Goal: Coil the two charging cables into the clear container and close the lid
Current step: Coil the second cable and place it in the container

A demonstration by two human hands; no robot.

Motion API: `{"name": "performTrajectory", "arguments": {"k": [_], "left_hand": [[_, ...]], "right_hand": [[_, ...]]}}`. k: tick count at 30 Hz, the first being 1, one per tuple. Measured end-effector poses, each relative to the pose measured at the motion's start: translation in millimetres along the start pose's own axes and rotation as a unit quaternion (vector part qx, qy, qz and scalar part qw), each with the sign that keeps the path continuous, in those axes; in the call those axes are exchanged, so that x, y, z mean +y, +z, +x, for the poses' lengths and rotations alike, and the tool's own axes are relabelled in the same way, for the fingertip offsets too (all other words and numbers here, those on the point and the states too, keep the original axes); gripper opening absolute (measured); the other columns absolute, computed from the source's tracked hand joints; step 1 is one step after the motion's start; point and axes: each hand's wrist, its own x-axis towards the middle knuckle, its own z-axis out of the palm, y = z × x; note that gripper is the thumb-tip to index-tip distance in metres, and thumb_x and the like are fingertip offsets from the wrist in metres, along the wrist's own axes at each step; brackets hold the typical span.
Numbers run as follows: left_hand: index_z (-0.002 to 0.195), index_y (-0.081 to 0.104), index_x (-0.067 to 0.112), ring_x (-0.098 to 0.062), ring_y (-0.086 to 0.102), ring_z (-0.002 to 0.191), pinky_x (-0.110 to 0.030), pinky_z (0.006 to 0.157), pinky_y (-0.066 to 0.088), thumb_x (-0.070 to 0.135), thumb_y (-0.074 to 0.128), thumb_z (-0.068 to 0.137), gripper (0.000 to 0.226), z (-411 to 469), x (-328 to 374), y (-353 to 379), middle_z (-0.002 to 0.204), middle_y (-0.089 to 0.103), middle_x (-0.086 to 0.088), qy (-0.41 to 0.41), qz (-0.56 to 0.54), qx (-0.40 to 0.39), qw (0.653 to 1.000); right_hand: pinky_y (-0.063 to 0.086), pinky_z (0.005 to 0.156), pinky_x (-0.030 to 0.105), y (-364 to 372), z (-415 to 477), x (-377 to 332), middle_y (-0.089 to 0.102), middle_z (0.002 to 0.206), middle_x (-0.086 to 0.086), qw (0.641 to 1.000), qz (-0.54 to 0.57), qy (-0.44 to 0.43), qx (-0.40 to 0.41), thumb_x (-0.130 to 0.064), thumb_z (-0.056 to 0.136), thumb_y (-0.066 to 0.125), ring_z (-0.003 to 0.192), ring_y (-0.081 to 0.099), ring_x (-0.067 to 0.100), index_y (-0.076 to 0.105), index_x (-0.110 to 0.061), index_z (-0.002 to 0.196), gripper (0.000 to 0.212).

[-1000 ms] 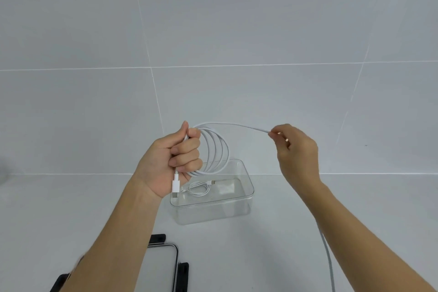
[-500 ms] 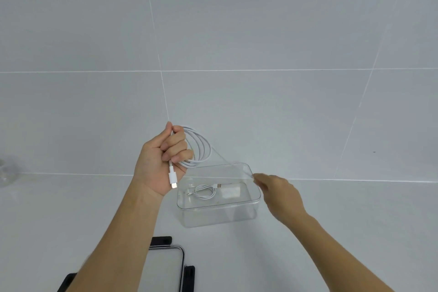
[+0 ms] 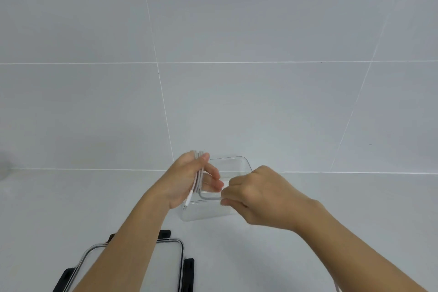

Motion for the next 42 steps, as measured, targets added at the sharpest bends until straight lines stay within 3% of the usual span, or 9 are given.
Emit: {"name": "performTrajectory", "arguments": {"k": [6,11,15,17,21,26,29,34,42], "left_hand": [[0.090,0.042,0.007,-0.020,0.053,0.046,-0.029,0.055,0.046,0.030,0.040,0.098,0.024,-9,-3,7,0.055,0.060,-0.001,-0.013,0.198,-0.104,0.975],[0.081,0.040,0.011,-0.011,0.026,0.043,-0.019,0.044,0.026,0.034,0.037,0.099,0.029,-11,0,13,0.051,0.037,0.003,-0.009,0.176,-0.113,0.978],[0.075,0.051,0.015,-0.010,0.022,0.048,-0.019,0.045,0.021,0.039,0.035,0.098,0.037,-13,0,12,0.056,0.028,0.004,-0.011,0.178,-0.148,0.973],[0.075,0.056,0.015,-0.008,0.022,0.047,-0.019,0.046,0.021,0.039,0.037,0.097,0.037,-17,1,12,0.054,0.027,0.006,-0.021,0.177,-0.173,0.969],[0.079,0.059,0.012,-0.009,0.025,0.046,-0.020,0.049,0.029,0.044,0.041,0.093,0.039,-21,2,12,0.051,0.028,0.009,-0.017,0.186,-0.207,0.960],[0.071,0.053,0.013,-0.016,0.044,0.049,-0.023,0.066,0.045,0.047,0.036,0.089,0.042,-21,-2,18,0.044,0.037,0.009,0.037,0.216,-0.142,0.965],[0.066,0.048,0.014,-0.020,0.047,0.048,-0.027,0.082,0.052,0.044,0.040,0.093,0.041,-21,-9,18,0.044,0.034,0.006,0.037,0.152,-0.142,0.977],[0.067,0.038,0.015,-0.009,0.020,0.036,-0.023,0.043,0.033,0.044,0.044,0.086,0.035,-22,-17,23,0.044,0.023,0.008,-0.001,-0.019,-0.123,0.992],[0.067,0.038,0.015,-0.003,0.017,0.029,-0.015,0.038,0.018,0.041,0.045,0.082,0.031,-18,-9,17,0.039,0.024,0.010,0.020,-0.173,-0.001,0.985]], "right_hand": [[0.018,0.041,0.018,1,5,10,0.049,0.048,-0.004,0.995,0.034,0.045,0.081,-0.025,0.082,0.056,0.039,0.035,0.018,0.063,-0.016,0.062,0.023],[0.033,0.046,0.023,6,10,19,0.042,0.054,-0.016,0.970,0.123,0.166,0.131,-0.036,0.076,0.068,0.043,0.036,0.004,0.064,-0.008,0.074,0.028],[0.035,0.061,0.012,3,10,25,0.038,0.081,-0.021,0.945,0.243,0.216,0.026,-0.032,0.078,0.072,0.069,0.046,-0.016,0.054,-0.026,0.128,0.053],[0.036,0.061,0.009,-1,10,28,0.046,0.080,-0.014,0.911,0.328,0.238,-0.074,-0.034,0.082,0.068,0.060,0.047,-0.009,0.046,-0.038,0.133,0.056],[0.033,0.057,0.014,-4,4,33,0.051,0.069,-0.009,0.873,0.417,0.217,-0.134,-0.033,0.086,0.062,0.060,0.041,0.005,0.064,-0.014,0.093,0.020],[0.025,0.049,0.019,1,2,38,0.034,0.058,-0.005,0.850,0.452,0.254,-0.092,-0.038,0.085,0.060,0.050,0.028,0.008,0.047,0.001,0.071,0.043],[0.027,0.047,0.019,5,2,40,0.032,0.049,-0.014,0.832,0.479,0.274,-0.065,-0.051,0.074,0.058,0.047,0.029,0.008,0.046,-0.007,0.068,0.046],[0.023,0.043,0.020,17,0,42,0.033,0.052,-0.007,0.778,0.551,0.301,-0.027,-0.029,0.089,0.058,0.045,0.026,0.010,0.054,-0.011,0.075,0.023],[0.045,0.049,0.028,51,-40,48,0.042,0.061,0.000,0.629,0.697,0.332,-0.091,-0.019,0.091,0.057,0.046,0.039,0.014,0.060,-0.010,0.092,0.010]]}}
